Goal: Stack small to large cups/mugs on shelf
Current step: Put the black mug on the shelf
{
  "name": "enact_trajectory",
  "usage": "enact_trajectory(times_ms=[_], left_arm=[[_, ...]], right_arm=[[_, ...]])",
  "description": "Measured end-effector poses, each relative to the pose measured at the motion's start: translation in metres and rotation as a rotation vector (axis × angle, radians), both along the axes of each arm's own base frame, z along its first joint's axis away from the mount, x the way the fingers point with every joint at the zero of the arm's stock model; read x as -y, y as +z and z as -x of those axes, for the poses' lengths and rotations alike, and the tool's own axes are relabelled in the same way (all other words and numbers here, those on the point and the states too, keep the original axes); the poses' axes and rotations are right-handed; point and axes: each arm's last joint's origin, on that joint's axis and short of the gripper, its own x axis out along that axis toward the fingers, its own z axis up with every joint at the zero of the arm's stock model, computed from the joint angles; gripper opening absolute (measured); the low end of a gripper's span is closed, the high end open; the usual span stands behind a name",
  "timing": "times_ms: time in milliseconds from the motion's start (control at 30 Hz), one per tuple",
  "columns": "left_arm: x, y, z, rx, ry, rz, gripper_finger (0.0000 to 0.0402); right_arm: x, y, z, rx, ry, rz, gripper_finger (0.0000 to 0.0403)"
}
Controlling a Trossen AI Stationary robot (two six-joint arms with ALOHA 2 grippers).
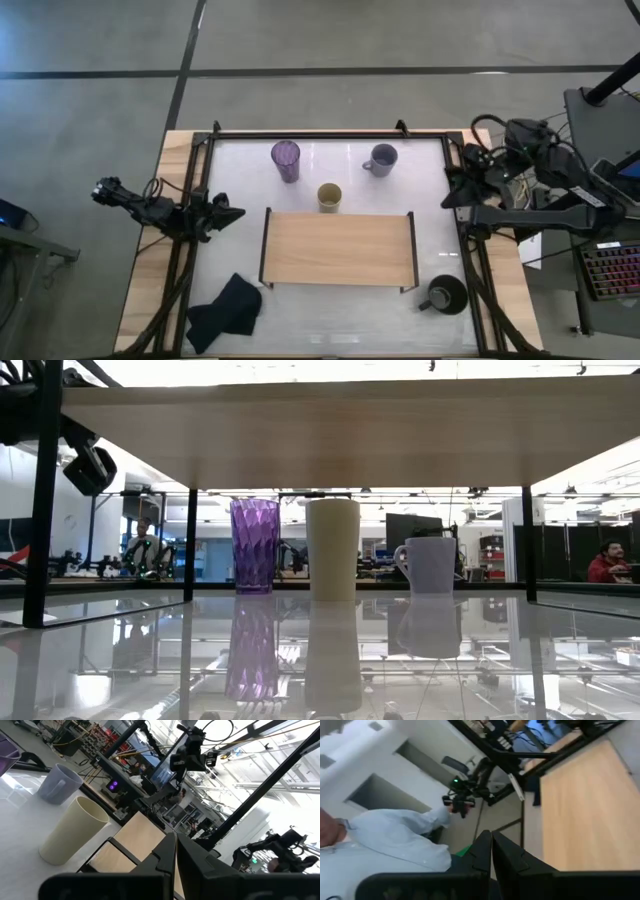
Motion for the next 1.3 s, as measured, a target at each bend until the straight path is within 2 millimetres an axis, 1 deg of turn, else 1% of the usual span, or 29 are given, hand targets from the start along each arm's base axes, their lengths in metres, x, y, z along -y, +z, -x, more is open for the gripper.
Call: enact_trajectory(times_ms=[100,167,267,333,433,533,633,700,767,867,967,1133,1200,1300], left_arm=[[0.0,0.0,0.0,0.0,0.0,0.0,0.0],[0.0,0.0,0.0,0.0,0.0,0.0,0.0],[0.0,0.0,0.0,0.0,0.0,0.0,0.0],[0.0,0.0,0.0,0.0,0.0,0.0,0.0],[0.0,0.0,0.0,0.0,0.001,0.0,0.0],[0.0,0.0,0.0,0.0,0.002,0.0,0.0],[0.0,0.0,0.0,0.0,0.002,0.0,0.0],[0.0,0.0,0.0,0.0,0.002,0.0,0.0],[0.0,0.0,0.0,0.0,0.002,0.0,0.0],[0.0,0.0,0.0,0.0,0.002,0.0,0.0],[0.0,0.0,0.0,0.0,0.002,0.0,0.0],[0.0,0.0,0.0,0.0,0.002,0.0,0.0],[0.0,0.0,0.0,0.0,0.002,0.0,0.0],[0.0,0.0,0.0,0.0,0.002,0.0,0.0]], right_arm=[[-0.007,-0.011,-0.015,-0.023,0.018,0.001,0.0009],[-0.016,-0.021,-0.028,-0.057,0.041,-0.01,0.0009],[-0.041,-0.027,-0.046,-0.029,0.095,-0.019,0.0009],[-0.058,-0.026,-0.049,-0.001,0.12,-0.011,0.0009],[-0.077,-0.024,-0.043,-0.081,0.046,0.059,0.0009],[-0.086,-0.026,-0.029,-0.284,-0.121,0.172,0.0009],[-0.089,-0.026,-0.009,-0.518,-0.268,0.242,0.0009],[-0.094,-0.026,0.0,-0.66,-0.307,0.259,0.0009],[-0.102,-0.024,0.004,-0.75,-0.328,0.254,0.0009],[-0.117,-0.024,0.0,-0.856,-0.315,0.248,0.0009],[-0.128,-0.028,-0.006,-0.98,-0.31,0.259,0.0009],[-0.146,-0.044,-0.015,-1.216,-0.317,0.308,0.0009],[-0.153,-0.052,-0.019,-1.27,-0.319,0.312,0.0009],[-0.159,-0.064,-0.024,-1.324,-0.38,0.326,0.0009]])
